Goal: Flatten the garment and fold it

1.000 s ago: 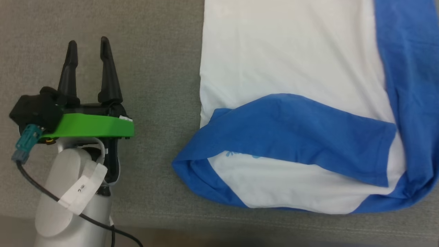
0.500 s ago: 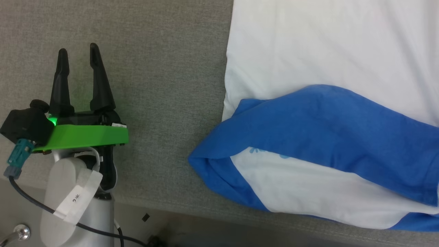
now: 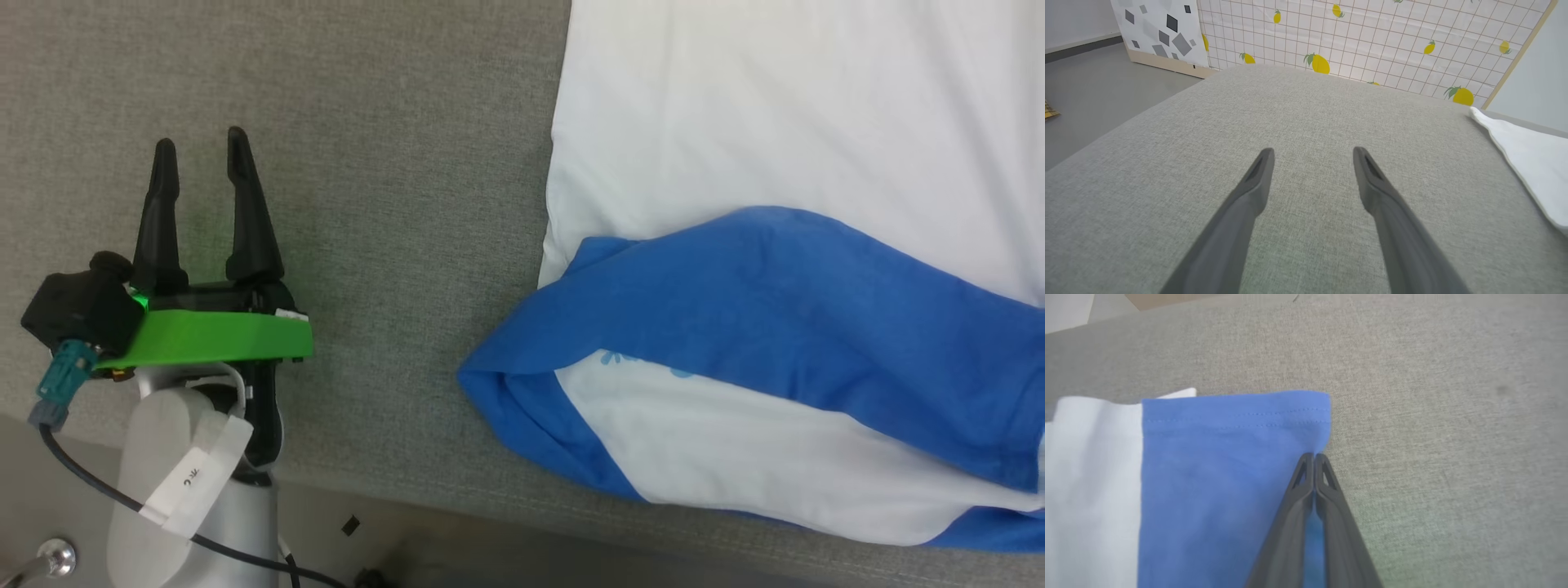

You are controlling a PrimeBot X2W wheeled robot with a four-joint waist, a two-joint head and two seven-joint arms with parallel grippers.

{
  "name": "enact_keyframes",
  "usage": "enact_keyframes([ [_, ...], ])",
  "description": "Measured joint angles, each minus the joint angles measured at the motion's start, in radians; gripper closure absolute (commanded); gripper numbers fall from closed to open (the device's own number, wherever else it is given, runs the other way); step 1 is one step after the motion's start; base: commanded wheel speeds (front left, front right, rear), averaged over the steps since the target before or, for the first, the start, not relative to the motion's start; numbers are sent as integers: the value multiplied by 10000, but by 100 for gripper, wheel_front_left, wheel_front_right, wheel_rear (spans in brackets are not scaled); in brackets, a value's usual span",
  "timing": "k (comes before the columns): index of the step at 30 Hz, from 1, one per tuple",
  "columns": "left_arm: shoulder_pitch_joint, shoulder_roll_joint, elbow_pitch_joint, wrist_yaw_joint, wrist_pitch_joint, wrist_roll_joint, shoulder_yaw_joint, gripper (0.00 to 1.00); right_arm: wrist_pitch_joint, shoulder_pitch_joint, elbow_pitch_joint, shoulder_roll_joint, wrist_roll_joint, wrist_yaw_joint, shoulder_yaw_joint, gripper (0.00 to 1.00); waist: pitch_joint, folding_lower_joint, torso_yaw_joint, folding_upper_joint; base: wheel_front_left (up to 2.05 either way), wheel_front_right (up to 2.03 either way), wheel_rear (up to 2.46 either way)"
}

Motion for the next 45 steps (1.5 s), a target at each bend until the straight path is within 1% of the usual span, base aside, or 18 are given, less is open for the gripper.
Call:
enact_keyframes([
  [5, 300, -10, 368, -42, 0, 111, 13, 0, -1175, 1259, -792, -111, 343, 0, 46, 100, -611, 0, -79, 0, 0, 0, 0],
  [8, 587, -15, 585, -54, 0, 221, 4, 0, -1653, 2136, -1436, -215, 405, 0, 148, 100, -1080, 0, -156, 0, 0, 0, 0],
  [11, 926, -17, 752, -123, 0, 307, 25, 0, -1841, 3000, -2408, -226, 426, 0, 341, 100, -1601, -1, -257, 0, 0, 0, 0],
  [13, 1159, -17, 842, -125, 0, 345, 23, 0, -1824, 3578, -3269, -90, 493, 2, 550, 100, -1950, -1, -333, 0, 0, 0, 0],
  [16, 1499, -21, 965, -134, 0, 399, -25, 0, -1576, 4431, -4667, 234, 700, 2, 1149, 100, -2488, -1, -457, 0, 0, 0, 0],
  [21, 1800, -23, 1074, -136, 0, 401, -54, 0, -761, 5544, -6763, 686, 821, 2, 2704, 100, -3328, -1, -650, 0, 0, 0, 0],
  [24, 1882, -23, 1122, -138, 0, 401, -105, 0, -495, 5816, -7413, 840, 865, 2, 3745, 100, -3724, -1, -734, 0, 0, 0, 0],
  [26, 1897, -27, 1139, -140, 0, 391, -188, 0, -362, 5950, -7601, 867, 884, 2, 4556, 100, -3960, -1, -760, 0, 0, 0, 0],
  [31, 1949, -27, 1160, -199, 0, 384, -198, 0, -309, 5990, -7455, 918, 876, 2, 6477, 100, -4285, -2, -679, 0, 0, 0, 0],
  [36, 2006, -27, 1183, -209, 0, 284, -265, 0, -531, 5918, -6245, 1166, 1206, 2, 8211, 100, -4277, -1, -439, 0, 0, 0, 0],
  [38, 2005, -27, 1197, -209, 0, 242, -337, 0, -623, 5846, -5520, 1237, 1373, 2, 8976, 100, -4209, -1, -318, 0, 0, 0, 0],
  [41, 2000, -29, 1216, -207, 0, 163, -418, 0, -648, 5832, -4658, 1310, 1517, 2, 9662, 100, -4121, -1, -157, 0, 0, 0, 0],
  [45, 1993, -29, 1218, -192, 0, 82, -479, 0, -639, 5839, -3384, 1279, 1705, 2, 10205, 100, -3989, -1, 62, 0, 0, 0, 0],
])
